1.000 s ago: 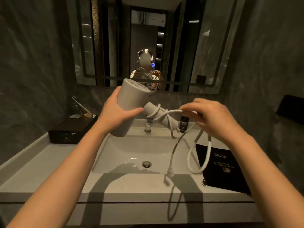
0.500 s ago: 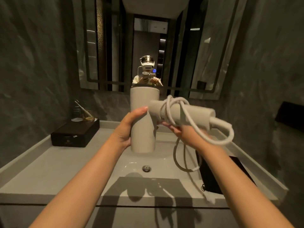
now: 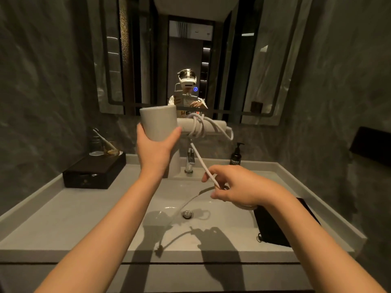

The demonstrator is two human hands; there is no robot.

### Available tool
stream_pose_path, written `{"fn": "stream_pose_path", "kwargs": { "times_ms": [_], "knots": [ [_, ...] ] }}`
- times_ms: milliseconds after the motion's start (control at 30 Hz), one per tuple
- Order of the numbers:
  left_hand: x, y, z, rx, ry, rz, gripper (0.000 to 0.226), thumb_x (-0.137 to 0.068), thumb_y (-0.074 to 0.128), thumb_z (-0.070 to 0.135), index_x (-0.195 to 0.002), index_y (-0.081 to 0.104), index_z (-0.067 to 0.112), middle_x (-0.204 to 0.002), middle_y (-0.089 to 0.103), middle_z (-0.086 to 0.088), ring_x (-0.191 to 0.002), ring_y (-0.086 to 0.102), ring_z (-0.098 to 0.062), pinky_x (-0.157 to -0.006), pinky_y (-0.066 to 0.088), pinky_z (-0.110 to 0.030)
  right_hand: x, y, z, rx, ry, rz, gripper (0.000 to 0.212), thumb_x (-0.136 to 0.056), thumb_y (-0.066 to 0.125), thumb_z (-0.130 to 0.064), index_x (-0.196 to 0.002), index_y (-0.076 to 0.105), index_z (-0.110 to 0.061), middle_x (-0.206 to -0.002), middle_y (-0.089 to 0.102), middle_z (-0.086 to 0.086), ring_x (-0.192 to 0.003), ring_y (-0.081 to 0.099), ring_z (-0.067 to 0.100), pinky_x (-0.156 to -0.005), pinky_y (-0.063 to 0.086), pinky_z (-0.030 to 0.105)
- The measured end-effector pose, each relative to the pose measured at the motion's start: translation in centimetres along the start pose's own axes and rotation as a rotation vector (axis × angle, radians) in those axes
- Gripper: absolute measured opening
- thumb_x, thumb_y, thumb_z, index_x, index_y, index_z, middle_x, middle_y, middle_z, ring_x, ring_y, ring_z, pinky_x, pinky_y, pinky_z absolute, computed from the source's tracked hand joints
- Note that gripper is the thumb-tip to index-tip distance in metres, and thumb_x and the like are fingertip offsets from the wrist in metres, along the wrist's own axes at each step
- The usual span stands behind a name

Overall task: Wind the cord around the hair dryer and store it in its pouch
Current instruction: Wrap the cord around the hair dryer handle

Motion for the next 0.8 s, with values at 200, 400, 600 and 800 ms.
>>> {"fn": "stream_pose_path", "kwargs": {
  "times_ms": [200,400,600,800],
  "knots": [
    [0.3,-0.4,-0.8,-0.188,0.136,0.016,0.079,-0.071,0.081,0.037,-0.135,0.037,0.022,-0.114,0.051,0.006,-0.093,0.054,-0.004,-0.071,0.043,-0.014,1.8,-2.2,0.2,0.133,0.097,-0.186,0.019,-0.087,0.064,-0.017,-0.102,0.061,-0.029,-0.083,0.068,-0.007,-0.082,0.064,0.013,-0.082,0.055,0.034],
    [-0.5,-0.2,0.1,-0.159,0.175,0.038,0.08,-0.071,0.081,0.036,-0.136,0.037,0.019,-0.116,0.052,0.005,-0.096,0.055,-0.004,-0.073,0.044,-0.011,2.3,-3.2,0.9,-0.236,-0.02,-0.199,0.023,-0.093,0.056,-0.01,-0.111,0.065,-0.021,-0.091,0.075,0.002,-0.074,0.067,0.009,-0.074,0.05,0.026],
    [-1.6,-0.6,0.0,-0.213,0.214,0.03,0.083,-0.072,0.081,0.035,-0.139,0.034,0.02,-0.121,0.049,0.005,-0.102,0.052,-0.009,-0.075,0.042,-0.012,2.3,-4.0,2.6,-0.486,-0.009,0.052,0.013,-0.087,0.067,-0.015,-0.098,0.074,-0.013,-0.081,0.075,0.011,-0.058,0.067,0.022,-0.055,0.051,0.022],
    [-1.9,-1.4,-0.6,-0.251,0.211,0.066,0.082,-0.073,0.08,0.036,-0.139,0.034,0.02,-0.117,0.047,0.008,-0.1,0.051,-0.009,-0.074,0.041,-0.012,3.6,-4.6,4.0,-0.54,-0.049,-0.27,0.04,-0.081,0.073,-0.013,-0.12,0.063,-0.014,-0.073,0.066,0.016,-0.061,0.06,0.023,-0.067,0.056,0.032]
  ]
}}
Point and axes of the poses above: each hand's wrist, its own x-axis away from the middle knuckle, its own y-axis out of the palm, z = x × y, the point moved 4 cm from there along -x, towards the middle knuckle
